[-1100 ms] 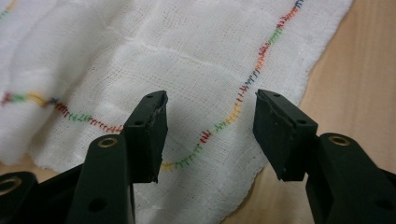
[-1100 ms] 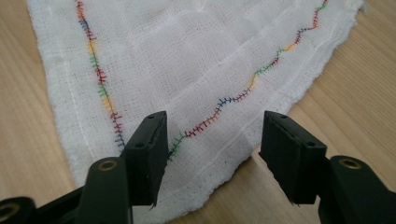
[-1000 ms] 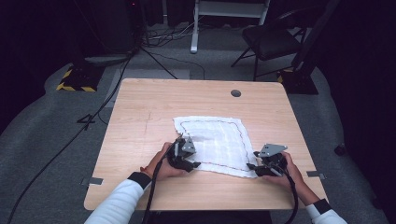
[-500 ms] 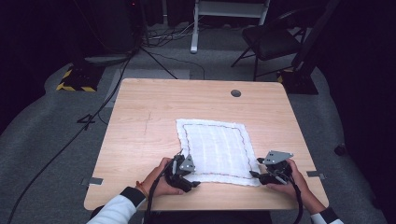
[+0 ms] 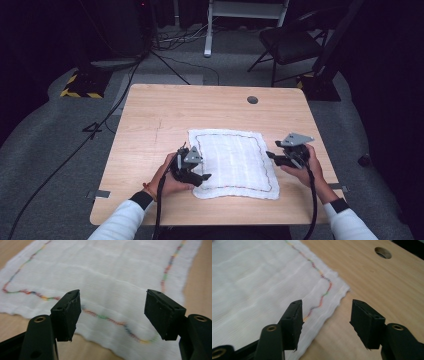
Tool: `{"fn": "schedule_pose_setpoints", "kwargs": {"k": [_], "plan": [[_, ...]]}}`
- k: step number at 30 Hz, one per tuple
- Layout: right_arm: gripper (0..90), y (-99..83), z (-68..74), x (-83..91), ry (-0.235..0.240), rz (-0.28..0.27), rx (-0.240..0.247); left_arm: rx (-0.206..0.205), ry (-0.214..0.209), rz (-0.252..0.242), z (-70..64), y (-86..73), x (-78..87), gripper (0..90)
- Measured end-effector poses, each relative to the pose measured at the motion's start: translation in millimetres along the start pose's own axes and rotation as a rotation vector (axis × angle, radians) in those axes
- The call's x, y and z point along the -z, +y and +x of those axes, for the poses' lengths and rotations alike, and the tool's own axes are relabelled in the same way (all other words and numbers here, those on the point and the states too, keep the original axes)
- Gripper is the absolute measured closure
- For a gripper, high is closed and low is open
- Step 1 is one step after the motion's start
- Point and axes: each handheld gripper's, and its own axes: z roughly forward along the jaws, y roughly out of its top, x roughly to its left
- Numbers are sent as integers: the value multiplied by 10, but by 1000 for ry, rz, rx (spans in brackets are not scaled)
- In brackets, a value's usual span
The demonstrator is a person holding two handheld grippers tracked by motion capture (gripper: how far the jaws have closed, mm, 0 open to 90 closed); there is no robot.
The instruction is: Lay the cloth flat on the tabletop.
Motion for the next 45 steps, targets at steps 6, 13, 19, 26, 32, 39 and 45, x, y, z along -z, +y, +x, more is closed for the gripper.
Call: {"fn": "schedule_pose_setpoints", "kwargs": {"k": [6,13,19,26,32,39,45], "plan": [[498,174,-164,-500,-14,45,-80,8,27,40,204,3,-177,272],[567,133,-173,-804,-77,70,-63,1,15,71,198,-18,-262,262],[567,172,-334,-856,-131,113,-102,30,-1,70,170,-42,-252,267],[497,180,-441,-774,-133,75,-168,8,30,25,195,-18,-141,245],[477,314,-174,-493,-13,-28,-114,35,142,-13,351,-6,-62,239],[477,385,513,-289,175,-72,25,112,232,-21,702,30,-108,251],[473,436,991,-302,303,-64,140,180,213,-18,907,54,-216,233]]}}
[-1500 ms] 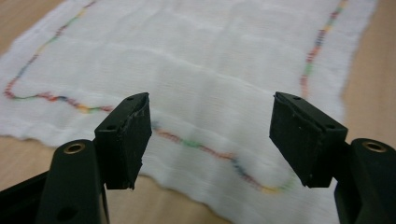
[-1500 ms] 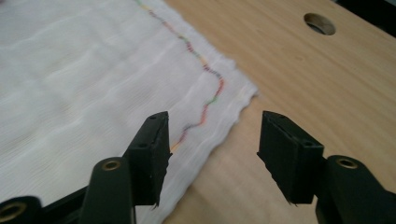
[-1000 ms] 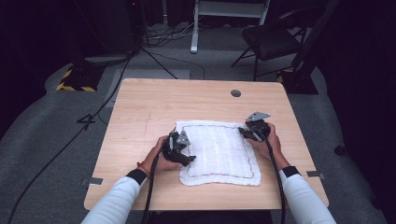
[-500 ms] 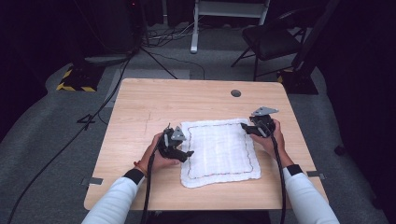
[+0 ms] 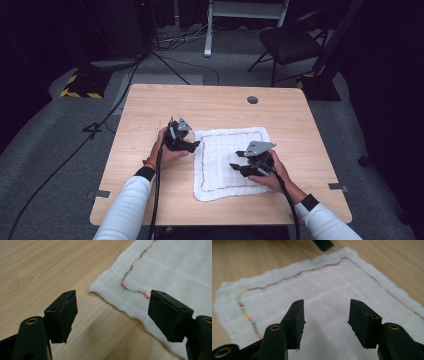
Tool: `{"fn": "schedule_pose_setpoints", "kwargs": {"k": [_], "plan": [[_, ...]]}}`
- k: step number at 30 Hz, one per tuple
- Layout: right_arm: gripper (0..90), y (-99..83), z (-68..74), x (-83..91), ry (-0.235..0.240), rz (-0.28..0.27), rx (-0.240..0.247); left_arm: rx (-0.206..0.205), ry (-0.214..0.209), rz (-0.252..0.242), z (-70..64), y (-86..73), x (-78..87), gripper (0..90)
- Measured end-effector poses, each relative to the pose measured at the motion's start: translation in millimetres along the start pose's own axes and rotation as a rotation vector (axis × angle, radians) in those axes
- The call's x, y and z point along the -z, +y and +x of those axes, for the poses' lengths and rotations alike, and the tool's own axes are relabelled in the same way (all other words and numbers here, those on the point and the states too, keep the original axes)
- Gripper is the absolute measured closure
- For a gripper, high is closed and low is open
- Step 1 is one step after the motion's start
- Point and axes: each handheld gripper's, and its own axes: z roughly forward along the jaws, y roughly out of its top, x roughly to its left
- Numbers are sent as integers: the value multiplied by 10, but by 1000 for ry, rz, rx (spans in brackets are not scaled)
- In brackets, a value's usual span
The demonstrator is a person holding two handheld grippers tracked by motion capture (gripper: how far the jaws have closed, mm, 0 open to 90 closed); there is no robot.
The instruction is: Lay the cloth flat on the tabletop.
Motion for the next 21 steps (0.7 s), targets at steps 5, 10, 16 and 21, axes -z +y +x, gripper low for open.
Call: {"fn": "schedule_pose_setpoints", "kwargs": {"k": [5,10,16,21], "plan": [[465,59,216,-119,66,3,36,38,15,6,86,62,-144,231],[459,152,630,-352,176,30,139,76,9,8,137,111,-262,229],[437,239,885,-522,235,40,180,84,-2,34,146,106,-366,228],[425,248,1014,-660,245,67,196,75,-22,31,181,78,-330,261]]}}
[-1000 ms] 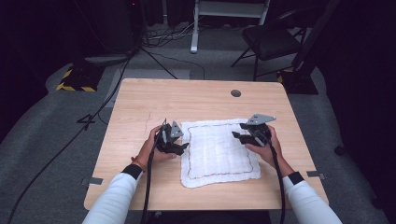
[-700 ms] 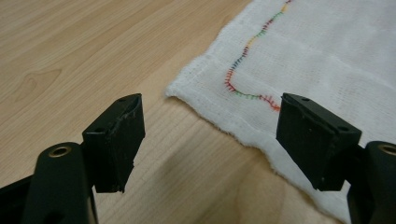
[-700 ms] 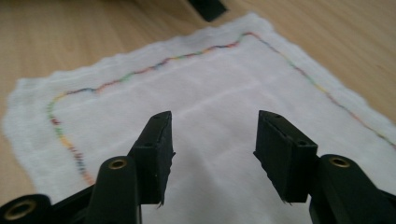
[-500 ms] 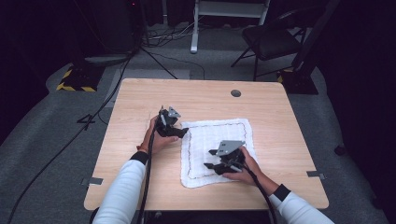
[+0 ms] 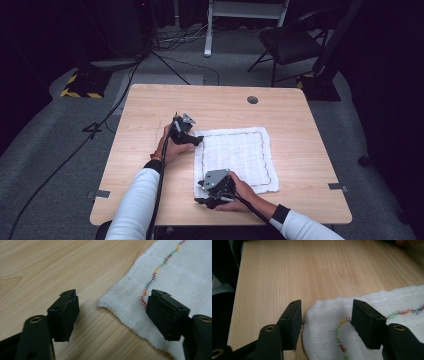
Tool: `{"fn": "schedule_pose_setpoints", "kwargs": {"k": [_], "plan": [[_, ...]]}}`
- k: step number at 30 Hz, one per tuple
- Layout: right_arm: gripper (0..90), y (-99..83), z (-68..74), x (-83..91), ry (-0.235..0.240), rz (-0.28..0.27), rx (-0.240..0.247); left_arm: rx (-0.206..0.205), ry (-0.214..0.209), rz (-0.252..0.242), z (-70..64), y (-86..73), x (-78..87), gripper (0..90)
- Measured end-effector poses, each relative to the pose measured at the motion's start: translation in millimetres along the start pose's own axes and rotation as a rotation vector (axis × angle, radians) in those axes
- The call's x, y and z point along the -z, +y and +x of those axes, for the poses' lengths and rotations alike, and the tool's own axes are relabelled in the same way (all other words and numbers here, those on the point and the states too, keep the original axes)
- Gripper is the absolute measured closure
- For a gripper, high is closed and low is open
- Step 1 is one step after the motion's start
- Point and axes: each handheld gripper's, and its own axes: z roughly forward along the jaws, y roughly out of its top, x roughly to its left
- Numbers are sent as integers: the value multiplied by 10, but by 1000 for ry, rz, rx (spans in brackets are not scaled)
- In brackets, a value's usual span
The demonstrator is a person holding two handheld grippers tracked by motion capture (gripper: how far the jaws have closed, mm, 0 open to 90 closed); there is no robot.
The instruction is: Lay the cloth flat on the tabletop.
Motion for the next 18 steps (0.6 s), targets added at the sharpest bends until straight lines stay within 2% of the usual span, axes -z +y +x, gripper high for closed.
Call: {"fn": "schedule_pose_setpoints", "kwargs": {"k": [1,3,5,6,7,9,11,12,13,15,18], "plan": [[448,14,6,-28,1,-5,-8,5,-7,-4,4,-6,7,313],[558,24,7,-34,10,-7,-16,-3,-33,0,35,-27,60,427],[671,38,2,-28,-15,3,-16,4,-45,-12,85,-62,92,518],[671,38,2,-28,-15,3,-16,4,-45,-12,85,-62,92,554],[759,41,-12,-24,-37,10,-26,11,-63,-19,137,-87,118,610],[811,38,-27,-22,-48,14,-23,5,-78,-16,178,-97,135,677],[844,39,-25,-22,-63,16,-23,2,-77,-15,179,-103,140,764],[851,44,-9,-26,-77,15,-21,-15,-95,-13,178,-119,155,811],[851,44,-9,-26,-77,15,-21,-15,-95,-13,178,-119,155,838],[862,52,0,-15,-82,9,-11,-33,-93,-11,175,-121,169,860],[865,62,-2,7,-82,3,-3,-32,-90,-9,207,-130,186,875]]}}
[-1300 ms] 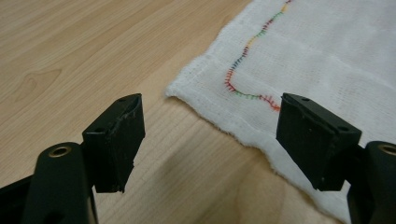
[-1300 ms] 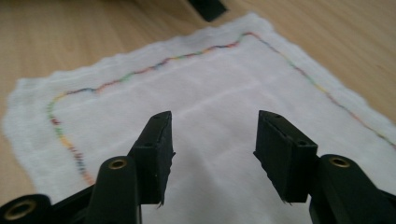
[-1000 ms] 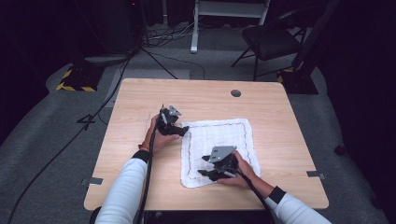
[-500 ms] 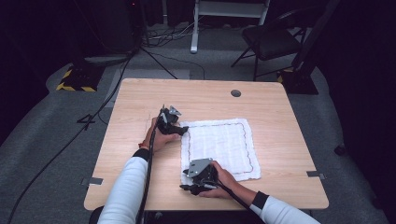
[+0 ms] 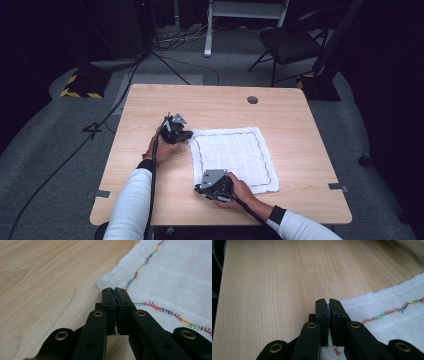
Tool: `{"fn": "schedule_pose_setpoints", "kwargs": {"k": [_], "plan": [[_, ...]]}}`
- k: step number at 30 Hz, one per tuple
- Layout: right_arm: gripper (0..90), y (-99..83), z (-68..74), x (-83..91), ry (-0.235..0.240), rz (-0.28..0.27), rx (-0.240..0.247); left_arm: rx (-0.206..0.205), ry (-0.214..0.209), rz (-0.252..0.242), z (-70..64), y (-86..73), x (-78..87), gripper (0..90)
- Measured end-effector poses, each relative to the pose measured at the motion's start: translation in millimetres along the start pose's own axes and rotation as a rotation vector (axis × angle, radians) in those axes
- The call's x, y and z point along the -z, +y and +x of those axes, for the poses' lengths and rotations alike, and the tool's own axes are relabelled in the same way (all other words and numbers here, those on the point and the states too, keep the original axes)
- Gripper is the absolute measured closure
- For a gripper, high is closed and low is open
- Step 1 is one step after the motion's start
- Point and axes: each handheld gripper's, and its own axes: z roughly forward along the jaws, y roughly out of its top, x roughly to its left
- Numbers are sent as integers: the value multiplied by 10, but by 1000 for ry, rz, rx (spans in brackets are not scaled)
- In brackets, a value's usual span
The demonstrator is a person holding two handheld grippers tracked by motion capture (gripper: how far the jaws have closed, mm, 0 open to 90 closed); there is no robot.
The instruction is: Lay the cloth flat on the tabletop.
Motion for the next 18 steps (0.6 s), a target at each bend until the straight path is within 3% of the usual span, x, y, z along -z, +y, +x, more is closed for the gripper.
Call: {"fn": "schedule_pose_setpoints", "kwargs": {"k": [5,11,18], "plan": [[869,46,-9,38,-8,-20,3,8,13,-5,39,-17,59,882],[871,83,-12,40,-30,-28,27,40,23,-54,119,-31,212,886],[873,118,-12,17,-29,-36,29,51,47,-55,150,-67,292,886]]}}
